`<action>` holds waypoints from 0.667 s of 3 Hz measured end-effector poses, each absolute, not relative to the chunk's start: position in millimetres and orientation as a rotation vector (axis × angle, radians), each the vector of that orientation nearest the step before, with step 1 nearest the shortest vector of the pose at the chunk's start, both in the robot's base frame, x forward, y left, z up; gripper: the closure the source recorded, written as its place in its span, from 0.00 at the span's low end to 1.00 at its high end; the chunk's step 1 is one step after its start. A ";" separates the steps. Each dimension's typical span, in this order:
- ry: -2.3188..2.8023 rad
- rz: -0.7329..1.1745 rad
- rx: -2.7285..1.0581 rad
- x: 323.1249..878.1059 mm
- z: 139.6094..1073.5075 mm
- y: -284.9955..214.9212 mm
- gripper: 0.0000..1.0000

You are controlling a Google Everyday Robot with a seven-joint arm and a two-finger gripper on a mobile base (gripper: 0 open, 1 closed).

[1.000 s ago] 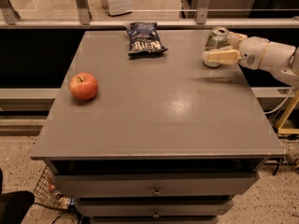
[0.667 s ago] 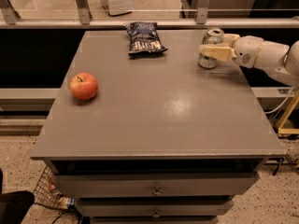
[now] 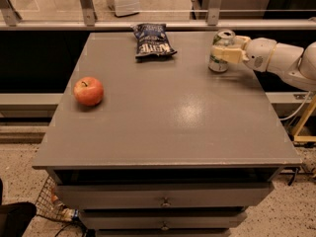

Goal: Pick 7up can

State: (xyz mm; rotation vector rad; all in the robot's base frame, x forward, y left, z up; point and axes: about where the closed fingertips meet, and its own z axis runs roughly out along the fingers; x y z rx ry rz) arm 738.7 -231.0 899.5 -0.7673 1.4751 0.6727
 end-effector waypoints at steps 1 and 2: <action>1.474 0.678 -0.771 739.5 899.2 -227.2 1.00; 1.474 0.678 -0.771 739.6 899.2 -227.1 1.00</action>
Offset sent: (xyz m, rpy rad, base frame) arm 0.0007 0.0030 -0.0002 0.0007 0.0004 0.0043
